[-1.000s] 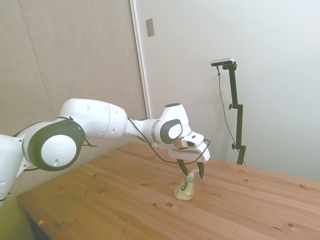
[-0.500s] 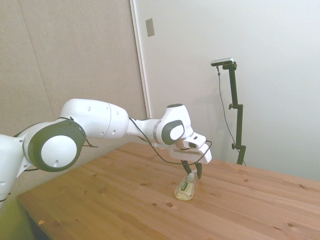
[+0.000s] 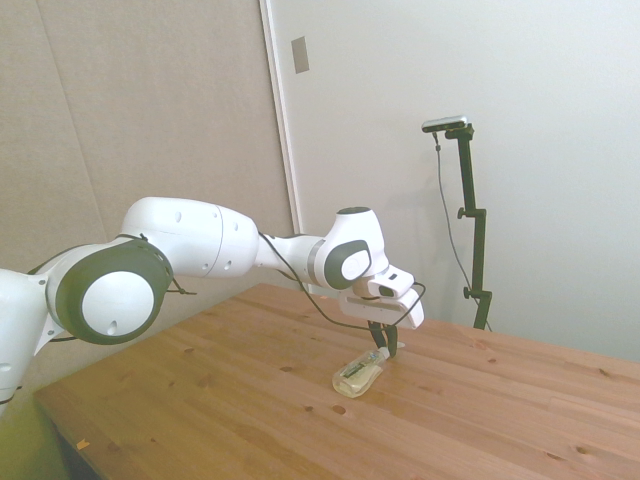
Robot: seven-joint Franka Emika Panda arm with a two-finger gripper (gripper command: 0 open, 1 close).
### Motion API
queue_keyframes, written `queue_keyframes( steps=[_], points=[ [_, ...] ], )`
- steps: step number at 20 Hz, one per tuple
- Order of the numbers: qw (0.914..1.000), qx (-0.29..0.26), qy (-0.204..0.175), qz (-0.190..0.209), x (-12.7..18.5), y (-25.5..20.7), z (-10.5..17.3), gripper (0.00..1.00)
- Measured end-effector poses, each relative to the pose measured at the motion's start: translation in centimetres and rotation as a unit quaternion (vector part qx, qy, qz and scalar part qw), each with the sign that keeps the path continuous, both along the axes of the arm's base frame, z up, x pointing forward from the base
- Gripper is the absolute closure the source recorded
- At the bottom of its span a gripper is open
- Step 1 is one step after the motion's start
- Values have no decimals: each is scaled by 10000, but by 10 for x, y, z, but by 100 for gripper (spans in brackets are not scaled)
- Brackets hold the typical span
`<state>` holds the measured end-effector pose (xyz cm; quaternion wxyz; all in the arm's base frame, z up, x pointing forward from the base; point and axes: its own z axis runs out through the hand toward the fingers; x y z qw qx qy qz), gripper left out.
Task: Stand the sanitizer
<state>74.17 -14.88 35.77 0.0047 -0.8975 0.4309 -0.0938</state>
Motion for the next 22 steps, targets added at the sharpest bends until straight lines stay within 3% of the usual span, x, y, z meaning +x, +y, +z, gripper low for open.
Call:
queue_keyframes(
  steps=[4,7,11,15,22],
  points=[
    [9994,153,55,-310,-1,3,10,100],
    [9954,138,-140,-939,-2,11,38,100],
    [9828,-181,-514,-1765,-6,34,80,100],
    [9619,-689,-881,-2494,-13,57,94,100],
    [9097,-1583,-1562,-3506,-25,89,108,100]
  ],
)
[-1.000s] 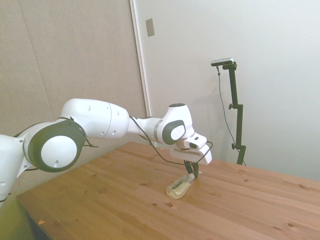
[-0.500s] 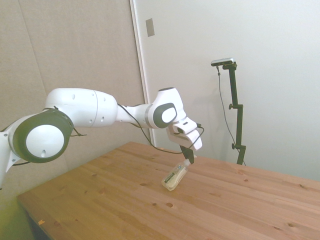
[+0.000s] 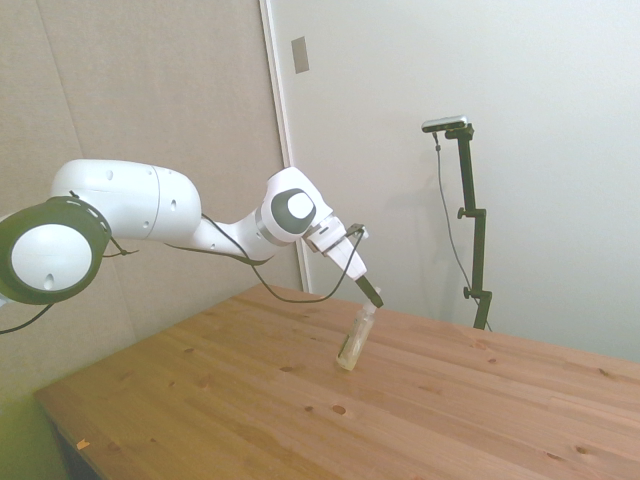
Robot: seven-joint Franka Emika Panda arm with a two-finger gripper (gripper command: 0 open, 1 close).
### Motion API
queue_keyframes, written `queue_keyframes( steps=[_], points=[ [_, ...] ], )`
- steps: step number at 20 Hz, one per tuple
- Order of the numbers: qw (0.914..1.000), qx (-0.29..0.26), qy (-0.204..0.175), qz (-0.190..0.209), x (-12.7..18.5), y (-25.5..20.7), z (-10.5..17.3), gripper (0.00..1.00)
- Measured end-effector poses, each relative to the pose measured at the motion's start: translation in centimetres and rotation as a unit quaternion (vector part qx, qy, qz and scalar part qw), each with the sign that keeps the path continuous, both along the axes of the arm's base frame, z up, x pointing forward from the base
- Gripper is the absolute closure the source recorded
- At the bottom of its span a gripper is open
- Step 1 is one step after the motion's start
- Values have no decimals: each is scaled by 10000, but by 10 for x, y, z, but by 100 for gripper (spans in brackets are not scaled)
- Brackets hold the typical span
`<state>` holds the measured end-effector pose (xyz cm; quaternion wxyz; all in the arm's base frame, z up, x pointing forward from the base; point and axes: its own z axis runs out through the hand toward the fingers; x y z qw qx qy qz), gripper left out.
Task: Stand the sanitizer
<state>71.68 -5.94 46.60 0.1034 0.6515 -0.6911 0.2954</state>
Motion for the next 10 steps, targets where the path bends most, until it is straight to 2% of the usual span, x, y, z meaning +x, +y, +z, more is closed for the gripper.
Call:
queue_keyframes(
  steps=[5,10],
  points=[
    [9958,-602,-299,-625,-5,17,5,100],
    [9837,-1106,-758,-1198,-8,27,6,100]
  ],
)
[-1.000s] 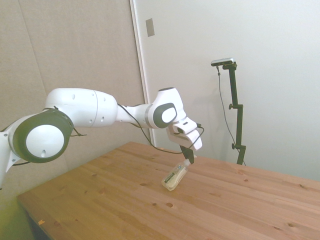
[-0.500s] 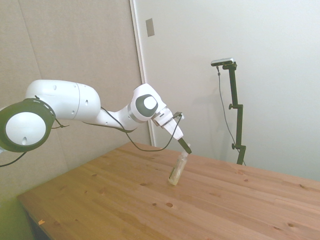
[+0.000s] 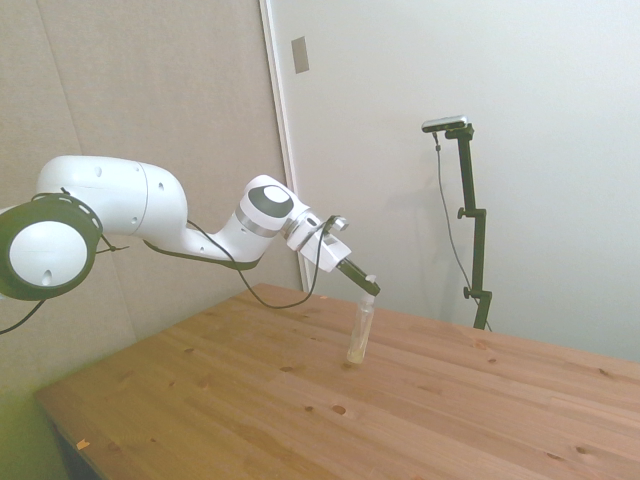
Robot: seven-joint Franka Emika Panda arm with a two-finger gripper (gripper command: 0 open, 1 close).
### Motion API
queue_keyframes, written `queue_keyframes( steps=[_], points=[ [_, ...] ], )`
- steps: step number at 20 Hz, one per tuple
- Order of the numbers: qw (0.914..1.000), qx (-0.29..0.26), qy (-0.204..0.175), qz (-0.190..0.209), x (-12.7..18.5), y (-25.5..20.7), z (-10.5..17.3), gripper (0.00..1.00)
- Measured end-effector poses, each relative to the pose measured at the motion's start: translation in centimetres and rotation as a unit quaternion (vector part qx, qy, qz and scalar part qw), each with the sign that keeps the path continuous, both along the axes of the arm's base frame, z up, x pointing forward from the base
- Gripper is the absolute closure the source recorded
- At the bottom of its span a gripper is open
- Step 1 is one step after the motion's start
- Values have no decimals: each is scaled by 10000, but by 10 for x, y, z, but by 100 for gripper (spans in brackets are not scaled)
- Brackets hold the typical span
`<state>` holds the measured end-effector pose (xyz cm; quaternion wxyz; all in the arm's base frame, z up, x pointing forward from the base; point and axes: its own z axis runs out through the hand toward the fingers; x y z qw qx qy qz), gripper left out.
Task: Stand the sanitizer
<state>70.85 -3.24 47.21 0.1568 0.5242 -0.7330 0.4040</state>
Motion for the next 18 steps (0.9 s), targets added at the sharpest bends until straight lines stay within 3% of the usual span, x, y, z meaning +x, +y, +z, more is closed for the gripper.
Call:
queue_keyframes(
  steps=[4,8,18],
  points=[
    [9973,-488,-462,-290,1,9,-1,100],
    [9930,-825,-706,-468,4,16,-21,100],
    [9869,-1334,-681,-595,11,25,-65,100]
  ],
)
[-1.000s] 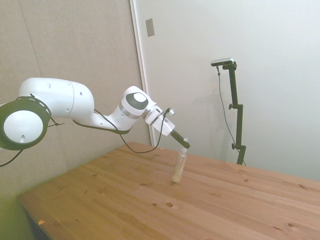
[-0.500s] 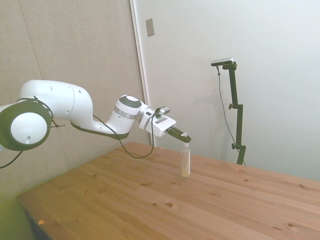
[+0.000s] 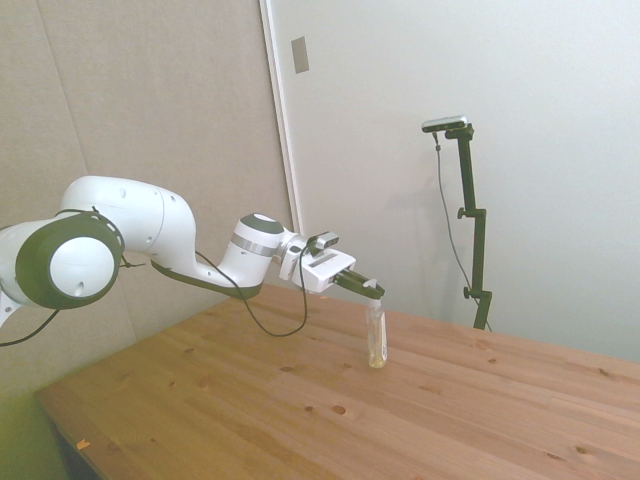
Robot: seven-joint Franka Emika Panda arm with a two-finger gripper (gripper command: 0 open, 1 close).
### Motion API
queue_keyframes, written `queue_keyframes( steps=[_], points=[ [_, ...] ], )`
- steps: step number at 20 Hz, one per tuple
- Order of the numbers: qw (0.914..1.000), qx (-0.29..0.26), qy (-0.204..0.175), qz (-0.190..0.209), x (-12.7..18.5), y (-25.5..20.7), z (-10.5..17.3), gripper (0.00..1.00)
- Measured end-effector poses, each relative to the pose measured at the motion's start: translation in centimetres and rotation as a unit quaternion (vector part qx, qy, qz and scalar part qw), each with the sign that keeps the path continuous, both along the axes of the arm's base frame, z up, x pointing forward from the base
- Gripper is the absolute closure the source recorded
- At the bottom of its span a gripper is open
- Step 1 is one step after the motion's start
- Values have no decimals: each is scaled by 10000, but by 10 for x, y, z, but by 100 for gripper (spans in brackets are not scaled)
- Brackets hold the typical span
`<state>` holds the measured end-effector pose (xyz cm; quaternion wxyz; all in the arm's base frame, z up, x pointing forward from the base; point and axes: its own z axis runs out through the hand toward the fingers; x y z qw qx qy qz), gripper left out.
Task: Stand the sanitizer
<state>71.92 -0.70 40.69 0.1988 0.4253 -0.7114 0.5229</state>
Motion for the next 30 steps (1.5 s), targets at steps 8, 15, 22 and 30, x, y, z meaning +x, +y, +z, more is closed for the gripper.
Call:
queue_keyframes(
  steps=[8,15,22,30],
  points=[
    [9999,88,-5,80,3,6,1,0],
    [9998,161,-12,147,1,7,2,0],
    [9995,285,1,145,-4,-6,-3,0],
    [9987,453,-29,247,-12,-13,-6,0]
  ],
)
